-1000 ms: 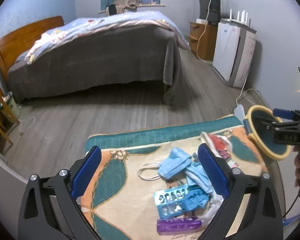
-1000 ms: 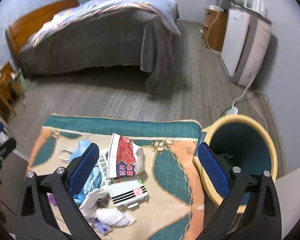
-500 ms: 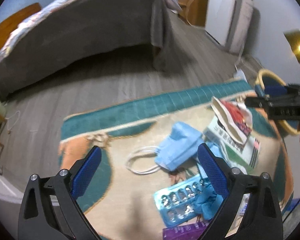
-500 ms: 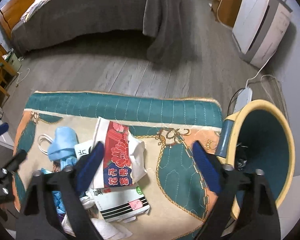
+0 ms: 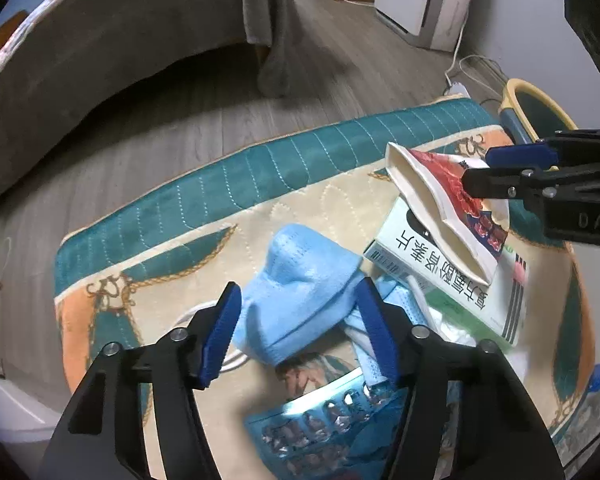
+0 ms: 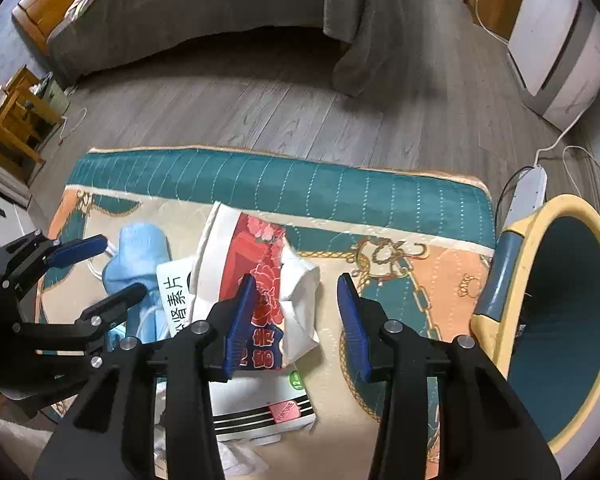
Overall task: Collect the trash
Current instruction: 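Grasp the red-and-white paper bag with the right tool while the left tool grasps the blue mask, then carry the paper bag and mask over the bin and open both tools to drop them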
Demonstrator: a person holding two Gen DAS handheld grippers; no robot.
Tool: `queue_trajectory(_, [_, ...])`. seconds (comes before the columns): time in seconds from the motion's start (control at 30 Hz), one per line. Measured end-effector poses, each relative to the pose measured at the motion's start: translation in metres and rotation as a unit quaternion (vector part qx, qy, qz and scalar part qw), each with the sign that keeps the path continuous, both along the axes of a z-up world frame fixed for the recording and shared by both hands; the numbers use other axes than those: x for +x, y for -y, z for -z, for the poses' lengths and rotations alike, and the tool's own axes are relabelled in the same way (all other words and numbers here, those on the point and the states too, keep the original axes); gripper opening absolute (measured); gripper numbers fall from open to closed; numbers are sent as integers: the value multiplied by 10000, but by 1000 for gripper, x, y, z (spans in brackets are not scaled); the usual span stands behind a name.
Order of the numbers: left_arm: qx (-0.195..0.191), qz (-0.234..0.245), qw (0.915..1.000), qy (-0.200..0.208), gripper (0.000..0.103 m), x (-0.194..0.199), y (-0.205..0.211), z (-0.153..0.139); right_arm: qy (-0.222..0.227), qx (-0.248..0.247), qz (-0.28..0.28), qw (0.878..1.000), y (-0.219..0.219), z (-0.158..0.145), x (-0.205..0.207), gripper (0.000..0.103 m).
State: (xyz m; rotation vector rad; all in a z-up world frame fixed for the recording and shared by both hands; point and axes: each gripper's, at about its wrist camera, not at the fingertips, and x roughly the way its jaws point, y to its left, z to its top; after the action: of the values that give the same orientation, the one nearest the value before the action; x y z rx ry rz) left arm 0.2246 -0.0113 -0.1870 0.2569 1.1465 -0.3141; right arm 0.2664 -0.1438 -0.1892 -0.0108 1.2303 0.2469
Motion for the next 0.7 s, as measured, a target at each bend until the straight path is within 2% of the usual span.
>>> queue_trajectory(0.03, [-24,-17,10000,-24,58,1,0,-1,-16,-73,-39,10000,-2,2,0,35])
queue_trajectory(0.1, [-132,-50,9999,-100,50,3,-2,-2,-79,-110,-82,9999,-5,7,0,16])
queue_trajectory(0.13, [-152,-42,9998,-124,42,3,-2,-2,-90,-86,-79,9999,-5,7,1,13])
queue_trajectory(0.27, [-227,17,9996,-175,26,-1,-5,-5,1,-137,-49,9999,-4,1,-1,11])
queue_trajectory(0.37, [-258,15,9996,-74,20,-6,-10,-13,91,-139,23,9999,0,-6,-2,11])
queue_trajectory(0.47, [-372,-44,9993,-1,17,-11,-12,-21,219,-163,61,9996,3,-15,-5,11])
queue_trajectory(0.7, [-573,-281,9959,643,17,-21,-19,-61,594,-100,214,9980,13,-45,-16,11])
